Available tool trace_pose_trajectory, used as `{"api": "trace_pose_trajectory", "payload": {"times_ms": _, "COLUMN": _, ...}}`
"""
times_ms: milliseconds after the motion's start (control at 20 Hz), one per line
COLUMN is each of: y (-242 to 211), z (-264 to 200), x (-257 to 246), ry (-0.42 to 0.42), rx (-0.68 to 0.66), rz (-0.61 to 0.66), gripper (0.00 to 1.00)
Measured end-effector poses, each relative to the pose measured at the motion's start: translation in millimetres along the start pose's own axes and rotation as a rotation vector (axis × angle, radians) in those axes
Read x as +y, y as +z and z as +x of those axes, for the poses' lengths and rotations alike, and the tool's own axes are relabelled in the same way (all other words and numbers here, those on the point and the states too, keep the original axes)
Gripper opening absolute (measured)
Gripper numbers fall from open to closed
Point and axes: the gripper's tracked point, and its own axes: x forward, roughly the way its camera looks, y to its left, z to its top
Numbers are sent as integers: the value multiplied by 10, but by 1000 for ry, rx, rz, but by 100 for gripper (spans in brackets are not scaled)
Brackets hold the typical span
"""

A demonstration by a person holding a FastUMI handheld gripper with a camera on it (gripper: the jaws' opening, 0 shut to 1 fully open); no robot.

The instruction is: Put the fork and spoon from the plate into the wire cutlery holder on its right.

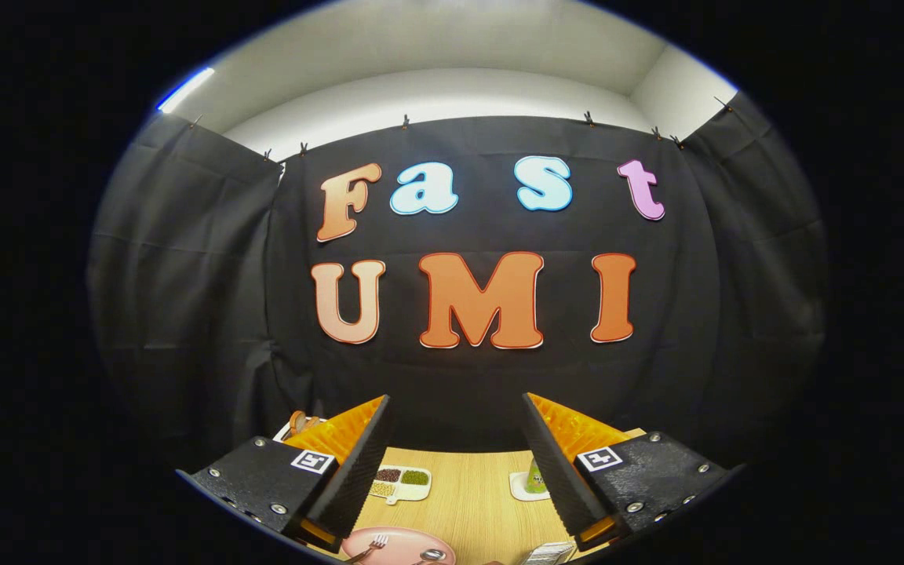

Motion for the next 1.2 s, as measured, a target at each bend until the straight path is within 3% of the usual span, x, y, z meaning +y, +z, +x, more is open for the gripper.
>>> {"api": "trace_pose_trajectory", "payload": {"times_ms": 350, "y": -216, "z": 50, "x": 101, "ry": 18, "rx": 45, "rz": -3, "gripper": 96}}
{"api": "trace_pose_trajectory", "payload": {"times_ms": 600, "y": -697, "z": 104, "x": 212, "ry": 22, "rx": 137, "rz": -13, "gripper": 97}}
{"api": "trace_pose_trajectory", "payload": {"times_ms": 1200, "y": -2624, "z": -209, "x": 626, "ry": 70, "rx": 675, "rz": -4, "gripper": 97}}
